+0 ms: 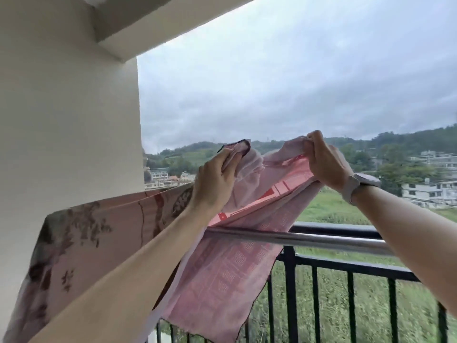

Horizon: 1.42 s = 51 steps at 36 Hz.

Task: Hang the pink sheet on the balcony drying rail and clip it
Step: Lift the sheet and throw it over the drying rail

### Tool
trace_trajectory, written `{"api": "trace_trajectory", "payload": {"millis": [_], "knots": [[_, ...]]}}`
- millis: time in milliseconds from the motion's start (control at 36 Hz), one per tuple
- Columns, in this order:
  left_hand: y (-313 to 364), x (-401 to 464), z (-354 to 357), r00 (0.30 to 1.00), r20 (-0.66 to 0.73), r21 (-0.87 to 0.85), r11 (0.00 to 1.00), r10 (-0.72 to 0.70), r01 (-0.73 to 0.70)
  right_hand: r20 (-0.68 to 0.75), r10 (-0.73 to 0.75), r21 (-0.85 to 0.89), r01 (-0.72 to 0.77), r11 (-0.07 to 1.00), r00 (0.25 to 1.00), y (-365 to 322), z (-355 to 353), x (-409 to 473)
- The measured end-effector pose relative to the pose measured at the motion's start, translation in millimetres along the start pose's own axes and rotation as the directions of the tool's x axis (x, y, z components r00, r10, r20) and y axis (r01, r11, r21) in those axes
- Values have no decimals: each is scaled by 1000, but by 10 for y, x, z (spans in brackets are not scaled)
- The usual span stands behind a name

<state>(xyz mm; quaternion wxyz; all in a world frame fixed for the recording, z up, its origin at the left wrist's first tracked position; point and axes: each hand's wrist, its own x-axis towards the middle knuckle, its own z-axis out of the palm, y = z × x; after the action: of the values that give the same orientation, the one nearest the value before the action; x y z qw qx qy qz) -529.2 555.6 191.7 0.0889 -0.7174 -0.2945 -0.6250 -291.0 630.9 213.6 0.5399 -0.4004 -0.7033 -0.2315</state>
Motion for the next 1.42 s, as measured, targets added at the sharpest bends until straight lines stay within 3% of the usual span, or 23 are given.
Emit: {"api": "trace_trajectory", "payload": {"millis": [111,222,278,333,417,472,528,639,750,833,917,1028,1111,1222,1361,1417], "knots": [[228,-77,375,998,63,-42,999,17,-14,25,52,4,-52,999,998,258,-383,-180],[182,-348,672,957,280,50,997,-75,63,290,221,-24,-224,974,931,472,-559,-438],[101,-554,730,876,457,264,964,-153,31,400,268,-87,-255,963,876,465,-570,-585],[77,-737,725,743,613,489,868,-267,-91,420,260,-113,-234,966,869,406,-548,-681],[27,-890,643,611,716,519,843,-338,-143,431,182,-36,-185,982,884,189,-468,-764],[-114,-965,575,630,736,442,880,-248,-170,453,115,18,-138,990,884,-30,-383,-808],[-243,-1022,517,716,682,346,928,-149,-137,504,54,63,-99,993,862,-267,-263,-857],[-415,-1042,404,815,539,192,973,-212,126,659,-16,146,-107,983,752,-612,47,-985],[-657,-1073,291,810,546,155,976,-216,156,667,54,-168,79,983,743,-672,278,-1051],[-795,-1073,241,832,507,176,972,-226,156,626,59,-257,135,957,778,-686,325,-1032],[-895,-1019,254,845,500,244,967,-188,71,552,29,-283,154,947,833,-661,297,-1038],[-870,-926,418,828,556,269,957,-66,-104,436,65,-311,82,947,898,-477,108,-1115],[-741,-879,646,787,616,233,962,-31,-145,332,131,-353,-6,936,934,-247,-140,-1198],[-513,-821,984,789,614,205,969,-19,-136,191,235,-513,-107,852,953,112,-722,-1222],[-159,-786,1341,847,526,193,959,76,-206,-172,415,-582,-432,689,894,528,-1581,-1234],[-37,-775,1462,851,517,173,964,88,-204,-104,481,-622,-434,651,871,595,-1693,-1305]]}}
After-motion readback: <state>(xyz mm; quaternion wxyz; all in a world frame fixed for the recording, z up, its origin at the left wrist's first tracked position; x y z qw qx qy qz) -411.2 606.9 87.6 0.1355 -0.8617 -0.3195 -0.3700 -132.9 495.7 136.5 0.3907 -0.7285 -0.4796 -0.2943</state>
